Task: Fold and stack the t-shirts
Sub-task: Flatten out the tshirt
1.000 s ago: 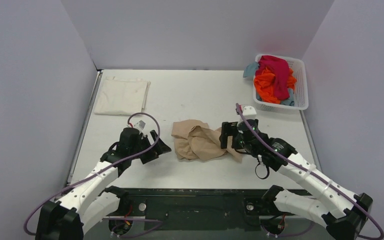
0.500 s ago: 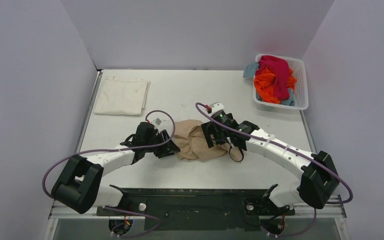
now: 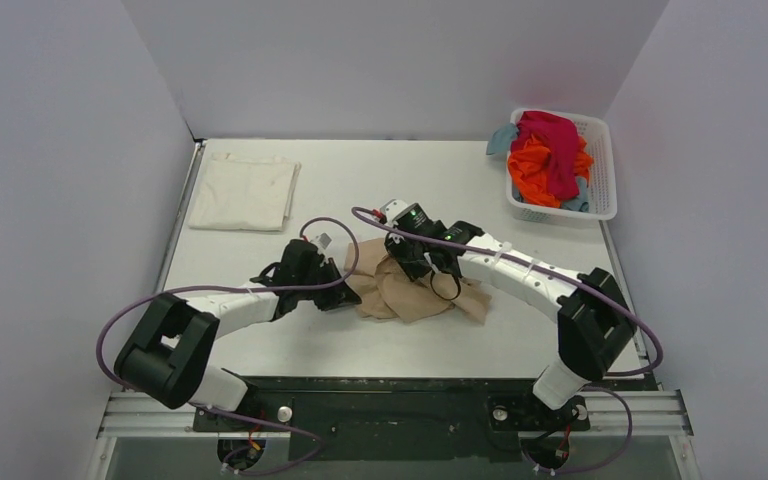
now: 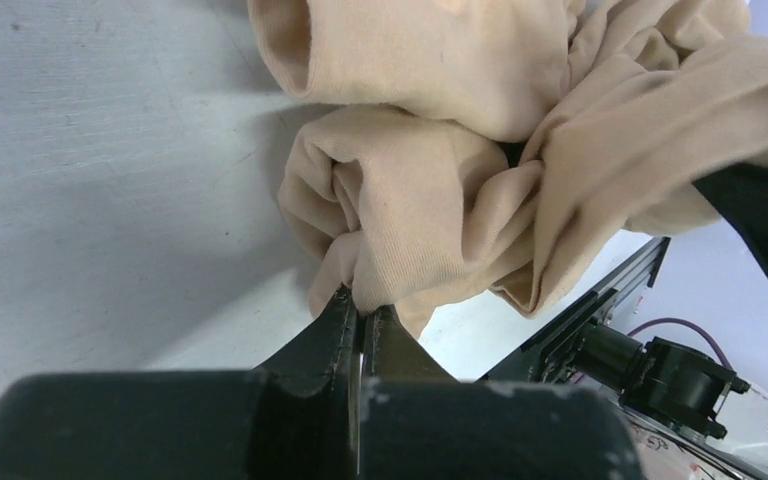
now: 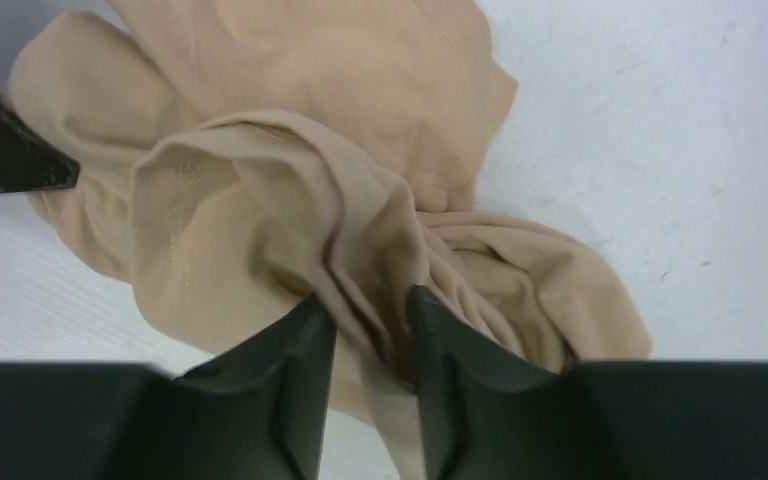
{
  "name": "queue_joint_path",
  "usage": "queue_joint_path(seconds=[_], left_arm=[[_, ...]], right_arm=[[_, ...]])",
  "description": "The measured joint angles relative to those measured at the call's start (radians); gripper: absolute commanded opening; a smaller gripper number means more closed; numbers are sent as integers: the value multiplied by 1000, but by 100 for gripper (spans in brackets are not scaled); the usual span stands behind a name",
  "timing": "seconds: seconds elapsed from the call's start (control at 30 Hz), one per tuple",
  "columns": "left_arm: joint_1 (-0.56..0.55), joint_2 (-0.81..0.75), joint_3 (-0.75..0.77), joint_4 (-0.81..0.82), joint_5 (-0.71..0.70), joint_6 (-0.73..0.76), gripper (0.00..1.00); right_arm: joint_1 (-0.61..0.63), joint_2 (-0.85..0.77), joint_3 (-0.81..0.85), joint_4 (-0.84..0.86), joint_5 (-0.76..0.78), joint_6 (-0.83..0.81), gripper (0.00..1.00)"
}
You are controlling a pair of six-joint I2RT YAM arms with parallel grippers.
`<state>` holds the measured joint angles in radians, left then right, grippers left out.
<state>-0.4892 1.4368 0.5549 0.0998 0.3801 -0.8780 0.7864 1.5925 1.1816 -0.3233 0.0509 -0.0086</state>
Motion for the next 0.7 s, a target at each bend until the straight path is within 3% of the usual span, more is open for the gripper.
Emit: queue_joint_path(seconds=[0.07, 0.23, 0.33, 0.47, 0.7], left_arm=[[-1, -8, 4, -21, -16, 6, 0], [-1, -79, 37, -136, -97, 33, 0], [-1, -186, 105, -267, -205, 66, 0], [0, -368, 268, -442, -395, 114, 0], [6, -550, 626, -626, -605, 207, 0]], right_arm=[[0, 30, 11, 4, 6, -1, 0], [1, -8, -16, 21, 132, 39, 0], [-3, -147, -52, 13, 260, 84, 0], [-41, -447, -60, 6, 391, 143, 0], [-80, -764, 79, -34, 418, 182, 0]])
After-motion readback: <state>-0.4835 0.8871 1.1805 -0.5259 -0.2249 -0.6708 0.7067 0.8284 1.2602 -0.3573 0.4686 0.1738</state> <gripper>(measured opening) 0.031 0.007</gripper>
